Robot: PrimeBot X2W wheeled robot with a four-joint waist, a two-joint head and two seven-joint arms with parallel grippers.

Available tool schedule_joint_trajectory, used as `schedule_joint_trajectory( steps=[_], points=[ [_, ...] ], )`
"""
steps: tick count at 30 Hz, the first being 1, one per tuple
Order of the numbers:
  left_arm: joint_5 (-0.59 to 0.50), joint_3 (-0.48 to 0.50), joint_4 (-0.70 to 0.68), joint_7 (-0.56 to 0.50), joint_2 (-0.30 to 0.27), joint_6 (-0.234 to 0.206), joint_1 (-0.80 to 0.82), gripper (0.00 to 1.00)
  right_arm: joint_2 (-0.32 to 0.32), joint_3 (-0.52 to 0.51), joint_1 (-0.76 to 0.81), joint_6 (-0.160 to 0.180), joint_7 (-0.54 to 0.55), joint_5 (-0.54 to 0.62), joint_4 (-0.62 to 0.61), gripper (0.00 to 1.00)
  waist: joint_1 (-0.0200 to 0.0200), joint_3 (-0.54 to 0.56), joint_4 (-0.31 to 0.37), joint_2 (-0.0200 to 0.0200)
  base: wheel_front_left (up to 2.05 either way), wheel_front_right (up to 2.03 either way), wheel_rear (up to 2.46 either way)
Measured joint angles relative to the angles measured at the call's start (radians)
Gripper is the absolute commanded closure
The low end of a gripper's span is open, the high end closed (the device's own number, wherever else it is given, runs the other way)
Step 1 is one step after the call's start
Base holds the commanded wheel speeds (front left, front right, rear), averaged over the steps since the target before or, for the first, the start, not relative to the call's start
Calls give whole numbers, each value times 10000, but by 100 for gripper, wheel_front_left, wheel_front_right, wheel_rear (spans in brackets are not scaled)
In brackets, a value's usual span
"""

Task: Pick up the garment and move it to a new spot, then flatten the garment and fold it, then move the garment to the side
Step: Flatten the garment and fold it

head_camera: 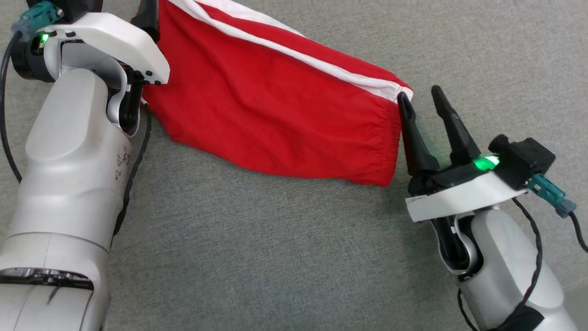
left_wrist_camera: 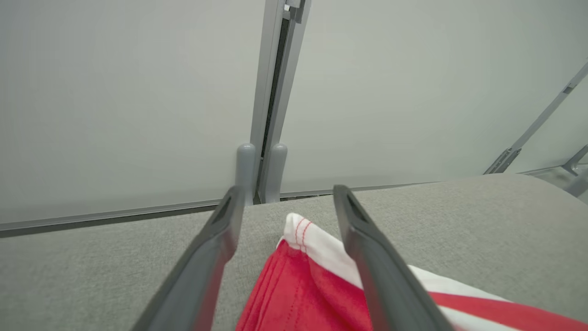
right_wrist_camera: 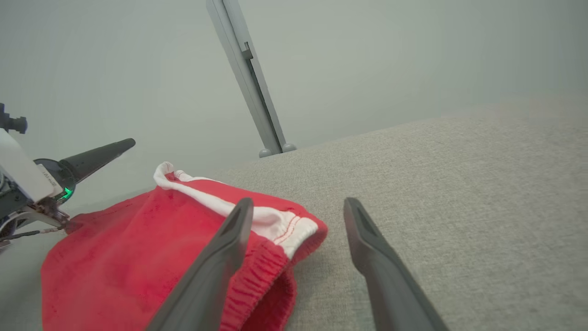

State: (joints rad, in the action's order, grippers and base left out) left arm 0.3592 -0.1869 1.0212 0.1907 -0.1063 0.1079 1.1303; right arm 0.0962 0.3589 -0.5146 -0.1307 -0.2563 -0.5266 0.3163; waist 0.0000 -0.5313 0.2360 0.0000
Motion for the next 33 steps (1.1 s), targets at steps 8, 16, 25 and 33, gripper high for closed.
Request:
schedule_joint_trajectory(
  steps=[8,16,25,33],
  points=[
    [-261,598,-2514,709,-199,-523,-1620,0,337,-1214,1019,0,-48,1565,-1206,0,0,440,-627,0,0,0,0],
    [-863,1482,-6525,727,-113,-886,-5412,0,537,-1914,1746,0,155,2228,-1705,0,0,1170,-1148,0,0,0,0],
    [-1457,1348,-8339,725,48,-1009,-8709,0,646,-2138,2927,0,765,2583,-2176,0,0,2184,-1628,0,0,0,0],
    [-1565,1246,-8711,725,127,-1283,-10015,0,550,-2326,3957,0,1168,2652,-2648,0,0,2881,-1800,0,0,0,0]
  ],
)
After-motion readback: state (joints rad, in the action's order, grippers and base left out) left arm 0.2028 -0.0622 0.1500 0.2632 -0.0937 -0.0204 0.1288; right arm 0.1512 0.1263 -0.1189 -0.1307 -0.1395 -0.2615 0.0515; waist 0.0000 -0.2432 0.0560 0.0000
